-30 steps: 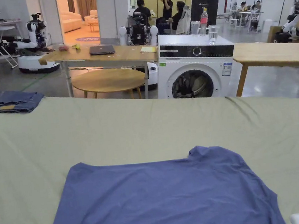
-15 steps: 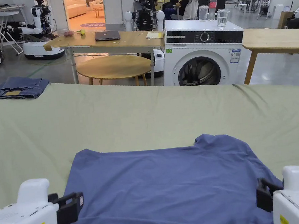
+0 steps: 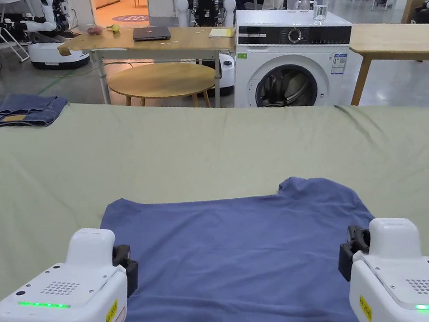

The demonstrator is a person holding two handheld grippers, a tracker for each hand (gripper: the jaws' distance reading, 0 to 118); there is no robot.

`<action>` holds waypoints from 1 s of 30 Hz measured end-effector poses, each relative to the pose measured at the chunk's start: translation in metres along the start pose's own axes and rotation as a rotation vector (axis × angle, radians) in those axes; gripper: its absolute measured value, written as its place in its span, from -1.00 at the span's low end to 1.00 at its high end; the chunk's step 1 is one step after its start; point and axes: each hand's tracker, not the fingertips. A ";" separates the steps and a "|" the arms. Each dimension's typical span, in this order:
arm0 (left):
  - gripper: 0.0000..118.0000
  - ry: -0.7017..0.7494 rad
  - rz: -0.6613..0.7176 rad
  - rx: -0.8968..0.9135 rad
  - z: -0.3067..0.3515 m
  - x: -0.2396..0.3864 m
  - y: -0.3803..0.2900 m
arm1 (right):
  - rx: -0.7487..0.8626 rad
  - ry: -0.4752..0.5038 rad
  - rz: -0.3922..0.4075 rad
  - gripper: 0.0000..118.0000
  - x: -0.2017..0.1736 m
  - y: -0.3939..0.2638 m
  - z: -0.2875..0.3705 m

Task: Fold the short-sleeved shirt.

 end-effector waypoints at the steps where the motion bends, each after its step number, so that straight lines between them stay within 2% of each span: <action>1: -1.00 0.022 0.002 -0.043 -0.001 -0.006 -0.003 | -0.014 0.001 -0.003 -1.00 0.002 -0.002 -0.002; 8: -1.00 0.011 0.166 -0.323 -0.014 -0.067 -0.028 | -0.101 -0.007 -0.012 -1.00 0.016 -0.018 -0.010; 9: -0.93 0.017 0.177 -0.353 -0.016 -0.073 -0.032 | -0.110 -0.008 -0.014 -1.00 0.017 -0.020 -0.011; 10: -0.66 0.031 0.189 -0.385 -0.019 -0.079 -0.035 | -0.119 -0.008 -0.015 -1.00 0.018 -0.022 -0.013; 11: -0.28 0.039 0.203 -0.416 -0.023 -0.083 -0.038 | -0.128 -0.009 -0.015 -1.00 0.019 -0.024 -0.014; 12: -0.09 0.046 0.213 -0.441 -0.026 -0.085 -0.042 | -0.136 -0.010 -0.013 -1.00 0.020 -0.026 -0.015; 15: 0.06 0.053 0.239 -0.492 -0.039 -0.090 -0.054 | -0.159 -0.011 -0.007 -1.00 0.021 -0.029 -0.016; 18: 0.06 0.078 0.245 -0.568 -0.054 -0.089 -0.067 | -0.182 -0.013 0.000 -1.00 0.024 -0.032 -0.016; 22: 0.05 0.100 0.205 -0.533 -0.051 -0.079 -0.068 | -0.210 -0.014 0.013 -1.00 0.033 -0.033 -0.014; 24: -0.26 0.073 0.162 -0.522 -0.048 -0.077 -0.067 | -0.232 -0.017 0.015 -1.00 0.040 -0.030 -0.012; 26: -0.76 0.027 0.167 -0.524 -0.048 -0.077 -0.064 | -0.273 -0.019 0.022 -1.00 0.049 -0.027 -0.011; 28: -0.89 0.010 0.163 -0.531 -0.048 -0.080 -0.063 | -0.324 -0.022 0.037 -1.00 0.060 -0.027 -0.008; 29: -0.91 0.004 0.161 -0.530 -0.047 -0.082 -0.063 | -0.342 -0.019 0.038 -0.94 0.068 -0.027 -0.007; 30: -0.92 -0.005 0.165 -0.528 -0.046 -0.084 -0.063 | -0.366 -0.020 0.036 -0.77 0.075 -0.026 -0.005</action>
